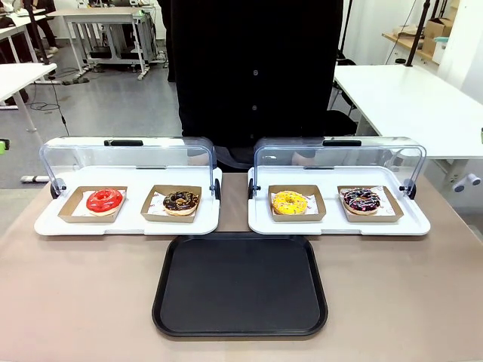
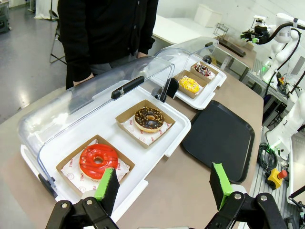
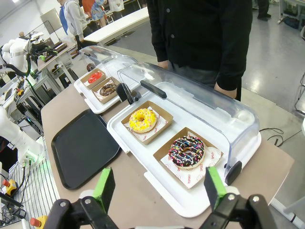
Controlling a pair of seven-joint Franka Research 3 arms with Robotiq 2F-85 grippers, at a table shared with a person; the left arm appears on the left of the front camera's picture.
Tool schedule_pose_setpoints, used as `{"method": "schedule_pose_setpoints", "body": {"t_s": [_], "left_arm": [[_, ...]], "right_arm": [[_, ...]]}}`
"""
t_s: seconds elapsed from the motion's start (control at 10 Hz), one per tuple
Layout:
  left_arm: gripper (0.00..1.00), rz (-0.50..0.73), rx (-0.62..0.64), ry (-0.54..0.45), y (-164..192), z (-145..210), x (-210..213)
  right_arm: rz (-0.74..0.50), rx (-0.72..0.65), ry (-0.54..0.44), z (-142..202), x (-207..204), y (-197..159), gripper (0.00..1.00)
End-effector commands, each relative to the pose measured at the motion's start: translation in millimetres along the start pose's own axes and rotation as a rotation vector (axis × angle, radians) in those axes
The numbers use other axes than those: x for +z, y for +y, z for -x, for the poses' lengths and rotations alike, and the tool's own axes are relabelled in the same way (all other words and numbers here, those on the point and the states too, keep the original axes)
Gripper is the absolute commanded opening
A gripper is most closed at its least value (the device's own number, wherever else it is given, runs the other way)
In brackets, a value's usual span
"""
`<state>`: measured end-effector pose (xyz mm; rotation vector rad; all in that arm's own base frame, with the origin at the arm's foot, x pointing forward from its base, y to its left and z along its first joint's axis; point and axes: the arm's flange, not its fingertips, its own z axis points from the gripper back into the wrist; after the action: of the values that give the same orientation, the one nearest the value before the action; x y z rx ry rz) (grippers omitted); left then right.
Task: Move the fourth donut from the left to the tray.
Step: Pick up the Paper togo box containing the Donut indicated by the person and place it on the Handle tray.
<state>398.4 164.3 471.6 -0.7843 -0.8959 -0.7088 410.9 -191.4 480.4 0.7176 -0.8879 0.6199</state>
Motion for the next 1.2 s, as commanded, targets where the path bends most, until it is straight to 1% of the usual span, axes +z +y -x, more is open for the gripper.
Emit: {"method": "schedule_pose_setpoints", "body": {"t_s": [0.0,1.1], "left_arm": [[1.00,0.008,-0.011,-0.026,1.9,-2.7,-0.9],[1.00,0.008,-0.011,-0.026,1.9,-2.7,-0.9]], "right_arm": [[-0.007,0.021,-0.027,-2.1,-1.0,-2.1,1.00],[-0.007,0.021,-0.027,-2.1,-1.0,-2.1,1.00]]}}
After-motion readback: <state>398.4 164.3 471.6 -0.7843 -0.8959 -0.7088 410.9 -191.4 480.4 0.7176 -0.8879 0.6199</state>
